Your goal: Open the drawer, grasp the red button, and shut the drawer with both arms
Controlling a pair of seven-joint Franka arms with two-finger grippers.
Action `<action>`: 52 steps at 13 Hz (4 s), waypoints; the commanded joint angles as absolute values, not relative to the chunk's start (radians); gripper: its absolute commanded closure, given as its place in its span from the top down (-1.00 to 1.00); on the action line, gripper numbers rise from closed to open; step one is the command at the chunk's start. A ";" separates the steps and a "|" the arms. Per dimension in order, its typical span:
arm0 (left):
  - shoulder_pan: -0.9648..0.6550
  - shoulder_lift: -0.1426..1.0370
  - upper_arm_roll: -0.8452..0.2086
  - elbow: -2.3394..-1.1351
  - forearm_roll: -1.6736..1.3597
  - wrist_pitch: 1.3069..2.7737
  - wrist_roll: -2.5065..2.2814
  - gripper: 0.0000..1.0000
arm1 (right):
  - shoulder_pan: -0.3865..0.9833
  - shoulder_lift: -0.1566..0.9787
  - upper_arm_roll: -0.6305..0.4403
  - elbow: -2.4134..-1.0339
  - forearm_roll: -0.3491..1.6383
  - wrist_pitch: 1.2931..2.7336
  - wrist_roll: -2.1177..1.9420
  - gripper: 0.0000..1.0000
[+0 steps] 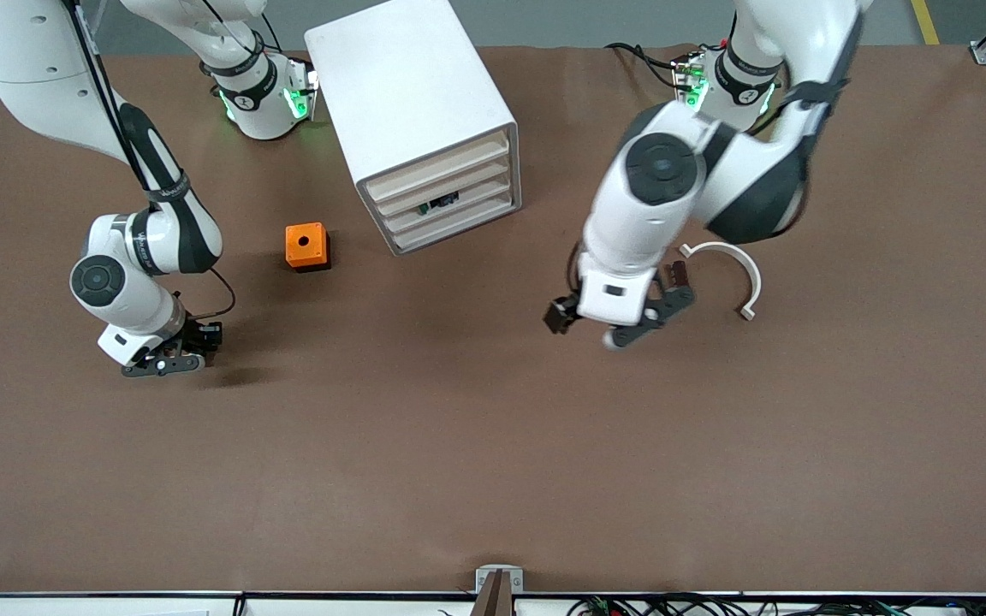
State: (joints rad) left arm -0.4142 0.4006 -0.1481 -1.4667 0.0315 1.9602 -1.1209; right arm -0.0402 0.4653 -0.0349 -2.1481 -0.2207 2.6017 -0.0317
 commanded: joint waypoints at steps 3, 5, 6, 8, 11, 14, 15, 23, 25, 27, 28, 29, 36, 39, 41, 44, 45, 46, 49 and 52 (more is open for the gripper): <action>-0.243 0.250 -0.160 -1.485 0.048 1.818 -0.892 1.00 | -0.054 0.472 -0.023 -2.129 -0.247 2.600 -0.032 -0.24; -0.186 0.212 -0.160 -1.485 0.048 1.766 -0.813 1.00 | -0.051 0.471 -0.023 -2.129 -0.245 2.599 -0.020 0.96; -0.163 0.184 -0.160 -1.483 0.046 1.740 -0.781 1.00 | -0.046 0.465 -0.023 -2.129 -0.244 2.588 -0.017 1.00; -0.124 0.152 -0.158 -1.485 0.041 1.695 -0.724 1.00 | -0.045 0.430 -0.021 -2.131 -0.242 2.573 -0.023 1.00; -0.059 0.135 -0.158 -1.485 0.041 1.661 -0.587 1.00 | -0.028 0.306 -0.011 -2.128 -0.235 2.374 -0.015 1.00; -0.003 0.132 -0.158 -1.485 0.041 1.646 -0.424 1.00 | 0.055 0.142 -0.009 -2.126 -0.134 2.150 0.114 1.00; 0.012 0.120 -0.158 -1.485 0.040 1.623 -0.388 1.00 | 0.090 0.080 -0.009 -2.128 -0.124 2.066 0.170 1.00; 0.078 0.028 -0.164 -1.503 0.023 1.482 -0.215 1.00 | 0.107 -0.210 -0.050 -1.917 -0.080 1.565 0.121 1.00; 0.078 -0.015 -0.166 -1.547 0.021 1.476 -0.215 1.00 | 0.103 -0.204 -0.106 -1.806 -0.035 1.508 0.054 1.00; 0.055 -0.076 -0.155 -1.609 0.021 1.494 -0.213 1.00 | 0.098 -0.198 -0.126 -1.752 -0.031 1.516 0.034 1.00; 0.031 -0.121 -0.140 -1.670 0.021 1.529 -0.215 1.00 | 0.089 -0.193 -0.129 -1.721 -0.031 1.511 0.034 1.00; 0.011 -0.174 -0.121 -1.745 0.020 1.564 -0.213 1.00 | 0.090 -0.189 -0.129 -1.709 -0.032 1.509 0.032 1.00; -0.006 -0.154 -0.100 -1.705 -0.015 1.528 -0.212 1.00 | 0.089 -0.179 -0.129 -1.681 -0.031 1.517 0.034 1.00; -0.006 -0.120 -0.100 -1.669 -0.015 1.516 -0.212 1.00 | 0.089 -0.178 -0.129 -1.681 -0.031 1.509 0.034 1.00; -0.006 -0.107 -0.100 -1.666 -0.012 1.516 -0.216 1.00 | 0.087 -0.178 -0.130 -1.681 -0.032 1.508 0.034 1.00; -0.006 -0.081 -0.100 -1.614 0.000 1.516 -0.218 1.00 | 0.089 -0.178 -0.130 -1.681 -0.032 1.508 0.034 1.00; -0.006 -0.075 -0.100 -1.608 0.000 1.516 -0.218 1.00 | 0.089 -0.176 -0.130 -1.681 -0.032 1.508 0.034 1.00; -0.009 -0.068 -0.100 -1.597 0.002 1.516 -0.218 1.00 | 0.089 -0.173 -0.129 -1.681 -0.032 1.508 0.034 1.00; -0.009 -0.064 -0.103 -1.597 0.002 1.514 -0.218 1.00 | 0.091 -0.166 -0.129 -1.681 -0.031 1.508 0.035 1.00; -0.006 -0.064 -0.101 -1.597 0.002 1.514 -0.215 1.00 | 0.091 -0.167 -0.129 -1.681 -0.032 1.506 0.035 1.00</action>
